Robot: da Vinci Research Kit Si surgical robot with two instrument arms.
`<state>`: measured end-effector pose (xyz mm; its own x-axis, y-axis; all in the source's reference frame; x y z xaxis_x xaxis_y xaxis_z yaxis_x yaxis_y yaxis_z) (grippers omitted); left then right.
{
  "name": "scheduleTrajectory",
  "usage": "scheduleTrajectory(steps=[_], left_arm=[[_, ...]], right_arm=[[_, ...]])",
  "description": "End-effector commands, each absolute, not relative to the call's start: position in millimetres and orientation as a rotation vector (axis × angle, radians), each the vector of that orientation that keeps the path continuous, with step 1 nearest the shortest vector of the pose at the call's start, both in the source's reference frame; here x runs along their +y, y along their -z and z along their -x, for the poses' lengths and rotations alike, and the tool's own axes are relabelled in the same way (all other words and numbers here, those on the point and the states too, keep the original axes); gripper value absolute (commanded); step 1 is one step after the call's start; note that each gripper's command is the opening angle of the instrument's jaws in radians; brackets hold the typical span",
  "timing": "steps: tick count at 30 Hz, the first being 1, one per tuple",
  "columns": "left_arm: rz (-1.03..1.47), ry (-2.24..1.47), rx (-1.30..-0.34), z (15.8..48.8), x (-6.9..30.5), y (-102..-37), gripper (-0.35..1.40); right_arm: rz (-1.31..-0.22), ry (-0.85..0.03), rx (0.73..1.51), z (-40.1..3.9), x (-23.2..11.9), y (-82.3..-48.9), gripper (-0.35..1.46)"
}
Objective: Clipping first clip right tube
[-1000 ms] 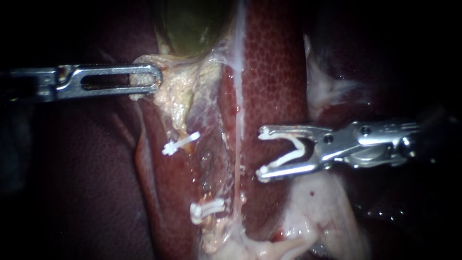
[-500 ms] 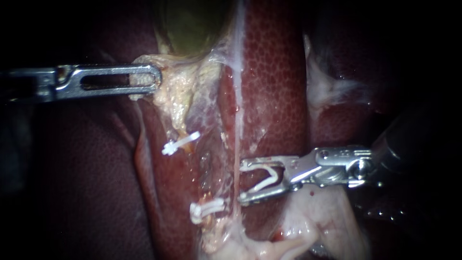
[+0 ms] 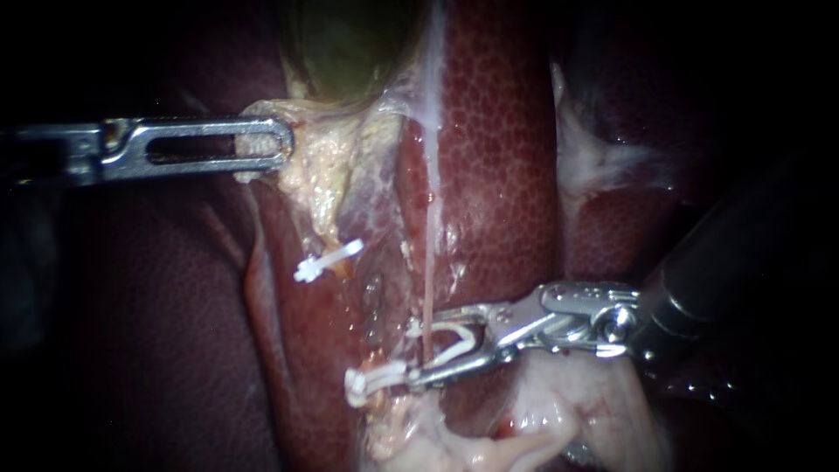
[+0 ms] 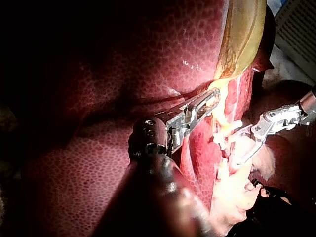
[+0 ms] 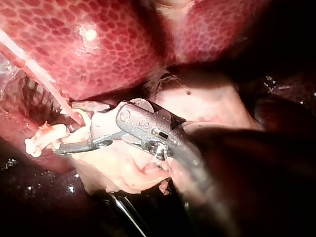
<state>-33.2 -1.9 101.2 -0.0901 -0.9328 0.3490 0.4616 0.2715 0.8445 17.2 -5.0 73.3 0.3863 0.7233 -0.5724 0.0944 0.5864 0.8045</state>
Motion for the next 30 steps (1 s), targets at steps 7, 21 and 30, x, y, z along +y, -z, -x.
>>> scheduleTrajectory(steps=[7, 21, 30], left_arm=[[-0.552, 1.267, -1.119, 33.2, -1.9, -101.3, -0.35], [-0.551, 1.267, -1.119, 33.2, -1.9, -101.2, -0.35], [-0.551, 1.268, -1.119, 33.2, -2.0, -101.2, -0.35]], right_arm=[[-0.918, -0.495, 1.121, -17.4, -5.3, -74.1, 0.46], [-0.936, -0.51, 1.115, -17.1, -5.0, -74.5, 0.06], [-0.955, -0.532, 1.104, -16.8, -5.0, -74.5, -0.15]])
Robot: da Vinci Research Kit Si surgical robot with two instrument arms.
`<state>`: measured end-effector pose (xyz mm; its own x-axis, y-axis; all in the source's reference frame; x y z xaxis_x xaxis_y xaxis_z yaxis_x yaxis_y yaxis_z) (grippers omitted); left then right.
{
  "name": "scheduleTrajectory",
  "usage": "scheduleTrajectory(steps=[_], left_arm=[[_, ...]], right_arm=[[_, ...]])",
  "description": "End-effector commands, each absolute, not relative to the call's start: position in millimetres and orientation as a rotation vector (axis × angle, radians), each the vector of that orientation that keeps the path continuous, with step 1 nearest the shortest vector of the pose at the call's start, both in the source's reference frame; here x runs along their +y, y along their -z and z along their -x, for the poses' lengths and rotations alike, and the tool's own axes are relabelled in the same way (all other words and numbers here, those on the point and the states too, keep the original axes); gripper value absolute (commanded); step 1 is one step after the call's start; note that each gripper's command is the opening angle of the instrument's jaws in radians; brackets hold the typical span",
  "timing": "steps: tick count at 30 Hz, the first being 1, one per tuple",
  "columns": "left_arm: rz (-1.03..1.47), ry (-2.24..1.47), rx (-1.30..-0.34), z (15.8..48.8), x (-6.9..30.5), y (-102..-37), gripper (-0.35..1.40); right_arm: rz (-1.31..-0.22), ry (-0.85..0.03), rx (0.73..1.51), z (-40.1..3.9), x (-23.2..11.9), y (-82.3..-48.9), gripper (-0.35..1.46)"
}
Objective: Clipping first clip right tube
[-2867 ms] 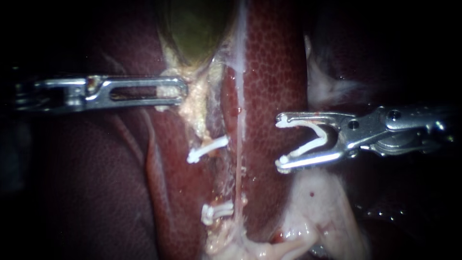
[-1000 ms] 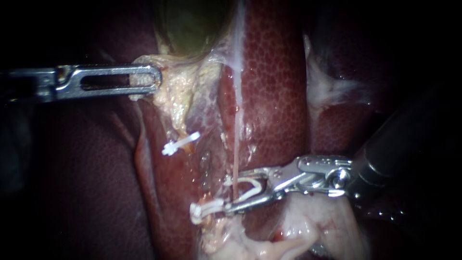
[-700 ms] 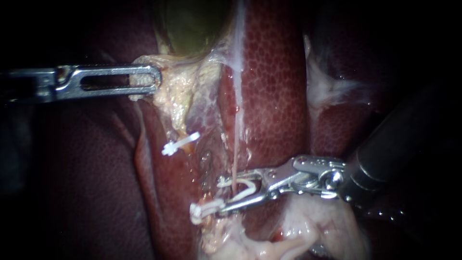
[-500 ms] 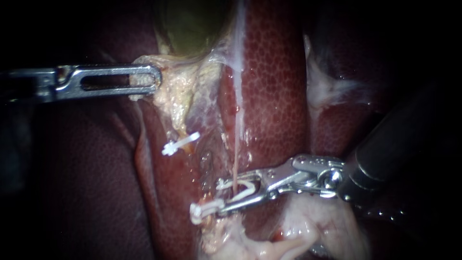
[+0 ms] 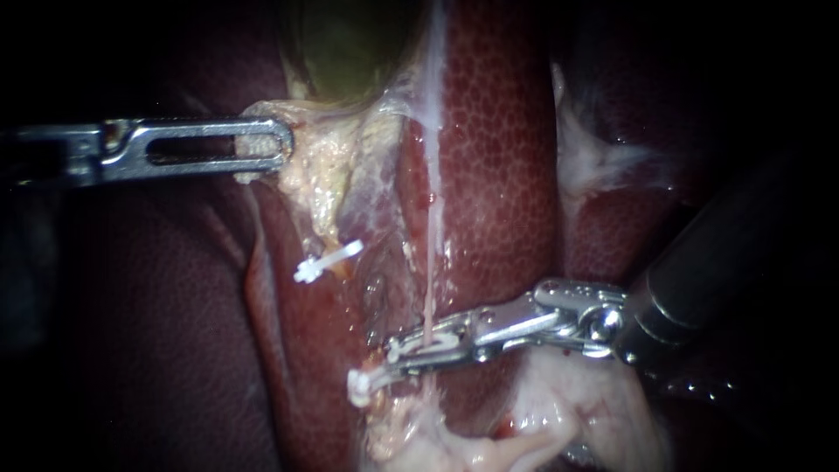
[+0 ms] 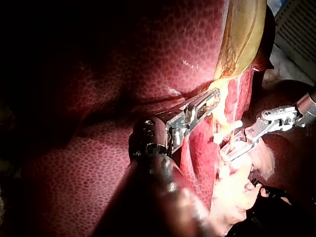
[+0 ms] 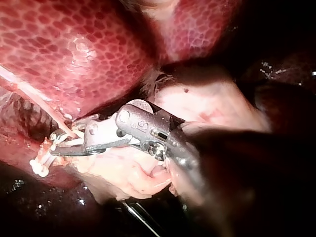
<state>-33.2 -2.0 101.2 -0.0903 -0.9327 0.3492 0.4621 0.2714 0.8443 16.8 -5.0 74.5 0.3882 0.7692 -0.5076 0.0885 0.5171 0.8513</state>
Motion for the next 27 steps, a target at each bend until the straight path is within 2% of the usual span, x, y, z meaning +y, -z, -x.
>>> scheduleTrajectory(steps=[1, 5, 27], left_arm=[[-0.551, 1.268, -1.119, 33.2, -2.0, -101.2, -0.35], [-0.551, 1.268, -1.119, 33.2, -2.0, -101.2, -0.35], [-0.551, 1.268, -1.119, 33.2, -2.0, -101.2, -0.35]], right_arm=[[-0.959, -0.537, 1.101, -16.8, -5.0, -74.5, -0.2], [-0.97, -0.551, 1.097, -16.6, -5.0, -74.5, -0.35], [-0.993, -0.562, 1.1, -16.2, -5.1, -74.3, -0.35]])
